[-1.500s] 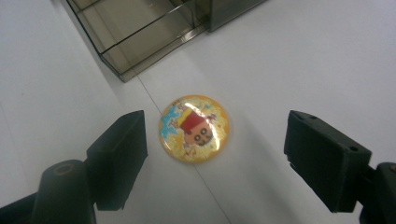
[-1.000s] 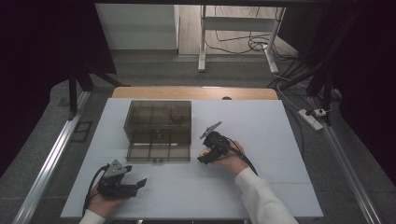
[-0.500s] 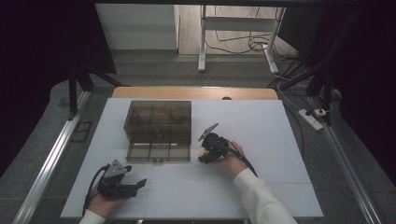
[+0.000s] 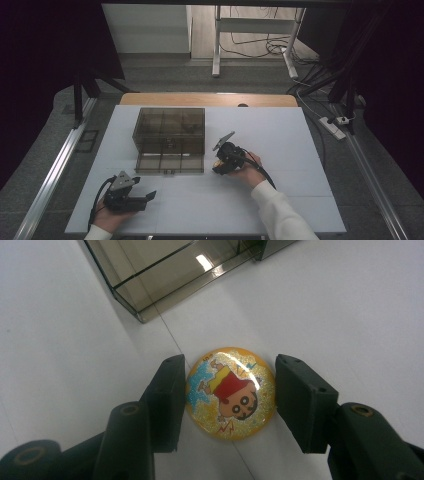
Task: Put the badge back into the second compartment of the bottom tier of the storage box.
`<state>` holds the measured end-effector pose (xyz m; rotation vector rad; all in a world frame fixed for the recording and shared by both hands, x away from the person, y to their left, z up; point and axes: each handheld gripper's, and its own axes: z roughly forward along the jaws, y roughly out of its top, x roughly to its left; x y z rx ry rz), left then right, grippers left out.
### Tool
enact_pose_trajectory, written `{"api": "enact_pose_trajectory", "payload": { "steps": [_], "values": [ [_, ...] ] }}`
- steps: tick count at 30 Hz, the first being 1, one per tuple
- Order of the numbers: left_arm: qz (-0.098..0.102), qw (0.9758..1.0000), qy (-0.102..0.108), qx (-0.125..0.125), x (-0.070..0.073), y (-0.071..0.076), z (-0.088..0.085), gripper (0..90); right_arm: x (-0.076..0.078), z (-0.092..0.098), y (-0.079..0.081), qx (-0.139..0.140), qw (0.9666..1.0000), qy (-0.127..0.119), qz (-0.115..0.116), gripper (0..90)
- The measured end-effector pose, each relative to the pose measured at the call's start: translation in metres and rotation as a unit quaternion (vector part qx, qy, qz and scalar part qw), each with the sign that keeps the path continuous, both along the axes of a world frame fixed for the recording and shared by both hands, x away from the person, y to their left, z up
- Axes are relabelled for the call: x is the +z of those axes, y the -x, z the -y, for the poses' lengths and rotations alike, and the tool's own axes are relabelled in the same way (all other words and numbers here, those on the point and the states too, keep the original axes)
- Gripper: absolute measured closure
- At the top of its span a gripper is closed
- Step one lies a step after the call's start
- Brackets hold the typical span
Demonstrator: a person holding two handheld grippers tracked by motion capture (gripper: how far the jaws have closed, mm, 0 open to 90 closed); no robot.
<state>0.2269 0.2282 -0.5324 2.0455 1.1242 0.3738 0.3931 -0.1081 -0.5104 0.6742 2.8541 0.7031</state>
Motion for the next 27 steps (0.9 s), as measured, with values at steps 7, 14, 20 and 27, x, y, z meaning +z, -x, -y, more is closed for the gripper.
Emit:
{"api": "enact_pose_trajectory", "payload": {
  "steps": [7,14,20,27],
  "values": [
    [0.001,1.0,0.0,0.0,0.0,0.0,0.0,20.2,0.001,0.003,-0.001,-0.004,1.0,-0.007,0.002,47.6],
    [0.001,1.0,0.001,0.0,0.0,0.0,0.0,20.3,0.006,0.008,-0.002,-0.013,0.9996,-0.025,0.009,47.6],
    [0.001,1.0,0.001,0.0,0.0,0.0,0.0,20.3,0.011,0.012,-0.003,-0.019,0.999,-0.038,0.011,47.6],
    [0.001,1.0,0.001,-0.001,0.0,0.0,0.0,20.3,0.018,0.014,0.0,-0.015,0.9977,-0.063,0.02,47.6]
  ]
}}
